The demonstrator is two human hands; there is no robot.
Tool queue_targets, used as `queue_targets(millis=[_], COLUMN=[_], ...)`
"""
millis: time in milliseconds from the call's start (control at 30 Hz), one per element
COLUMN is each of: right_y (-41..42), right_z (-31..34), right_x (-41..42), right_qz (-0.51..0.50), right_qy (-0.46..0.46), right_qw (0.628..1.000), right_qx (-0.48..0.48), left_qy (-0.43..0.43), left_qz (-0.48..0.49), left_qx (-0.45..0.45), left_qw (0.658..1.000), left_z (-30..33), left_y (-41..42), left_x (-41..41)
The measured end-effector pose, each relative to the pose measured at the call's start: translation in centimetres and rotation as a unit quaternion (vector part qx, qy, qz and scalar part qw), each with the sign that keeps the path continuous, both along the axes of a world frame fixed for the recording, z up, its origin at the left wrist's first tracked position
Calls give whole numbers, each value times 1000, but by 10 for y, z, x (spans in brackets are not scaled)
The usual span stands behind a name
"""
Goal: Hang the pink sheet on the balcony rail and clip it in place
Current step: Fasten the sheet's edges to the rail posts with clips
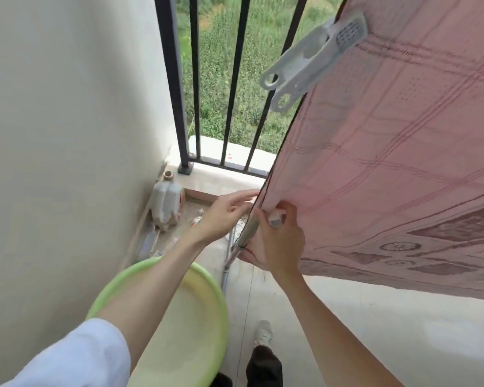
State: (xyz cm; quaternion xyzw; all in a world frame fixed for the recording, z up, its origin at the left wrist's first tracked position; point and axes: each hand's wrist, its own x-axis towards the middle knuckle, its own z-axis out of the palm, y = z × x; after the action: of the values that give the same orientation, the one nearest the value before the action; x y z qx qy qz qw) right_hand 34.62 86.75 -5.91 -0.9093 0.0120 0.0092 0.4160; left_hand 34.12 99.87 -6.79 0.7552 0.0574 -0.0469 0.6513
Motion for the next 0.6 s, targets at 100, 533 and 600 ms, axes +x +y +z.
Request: queue_targets(millis=[100,533,600], right_y=[-3,-62,-63], right_z=[-7,1,-3], right_x=[0,-21,-22], right_qz=[-15,-39,-56], right_qy=[-27,29,-7], right_qw=[997,988,995], right_qx=[68,145,87], left_qy=[-30,-39,-37], left_qz=[42,148,150], left_qx=[-20,6,3], left_qw=[998,988,988], left_z=[-6,-12,-11], left_y=[-5,-14,-15], left_x=[6,4,3])
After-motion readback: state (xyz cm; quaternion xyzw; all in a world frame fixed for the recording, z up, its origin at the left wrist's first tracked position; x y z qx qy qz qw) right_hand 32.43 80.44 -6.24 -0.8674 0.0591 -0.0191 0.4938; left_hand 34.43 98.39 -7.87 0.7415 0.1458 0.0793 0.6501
